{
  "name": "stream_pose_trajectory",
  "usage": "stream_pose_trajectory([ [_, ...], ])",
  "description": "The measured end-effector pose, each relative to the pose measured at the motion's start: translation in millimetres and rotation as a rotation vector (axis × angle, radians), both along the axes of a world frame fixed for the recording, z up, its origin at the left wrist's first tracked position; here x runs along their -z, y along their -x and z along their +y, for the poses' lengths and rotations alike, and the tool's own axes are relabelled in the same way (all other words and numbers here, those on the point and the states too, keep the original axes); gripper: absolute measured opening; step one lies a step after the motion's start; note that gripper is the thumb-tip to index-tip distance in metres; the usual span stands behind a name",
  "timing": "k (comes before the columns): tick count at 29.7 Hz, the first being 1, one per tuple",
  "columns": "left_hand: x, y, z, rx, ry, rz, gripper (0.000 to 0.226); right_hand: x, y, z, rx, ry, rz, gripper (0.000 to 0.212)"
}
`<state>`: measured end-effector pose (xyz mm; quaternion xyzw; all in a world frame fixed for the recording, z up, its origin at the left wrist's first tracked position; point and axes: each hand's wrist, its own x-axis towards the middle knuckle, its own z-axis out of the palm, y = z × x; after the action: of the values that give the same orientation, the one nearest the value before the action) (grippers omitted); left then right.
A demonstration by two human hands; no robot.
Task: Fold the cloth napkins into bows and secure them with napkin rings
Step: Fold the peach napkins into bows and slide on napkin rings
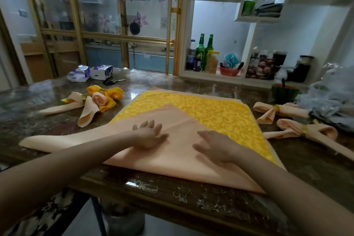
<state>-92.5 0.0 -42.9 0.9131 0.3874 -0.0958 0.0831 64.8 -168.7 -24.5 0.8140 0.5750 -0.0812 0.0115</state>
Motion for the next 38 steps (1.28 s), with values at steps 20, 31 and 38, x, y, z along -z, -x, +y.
stream_pose_trajectory([
  [20,-13.1,32.5,-59.3,0.139,-0.218,-0.075,0.052,1.8,10.4,-17.9,0.346,-0.149,0.077,0.077],
  [31,-3.9,26.0,-5.7,-0.059,-0.098,-0.214,0.054,-31.3,-21.1,-25.3,0.424,-0.094,0.482,0.036],
  [38,3.9,20.9,14.6,-0.06,-0.103,-0.192,0.05,-28.1,-76.5,-46.2,0.525,0.027,0.206,0.049],
])
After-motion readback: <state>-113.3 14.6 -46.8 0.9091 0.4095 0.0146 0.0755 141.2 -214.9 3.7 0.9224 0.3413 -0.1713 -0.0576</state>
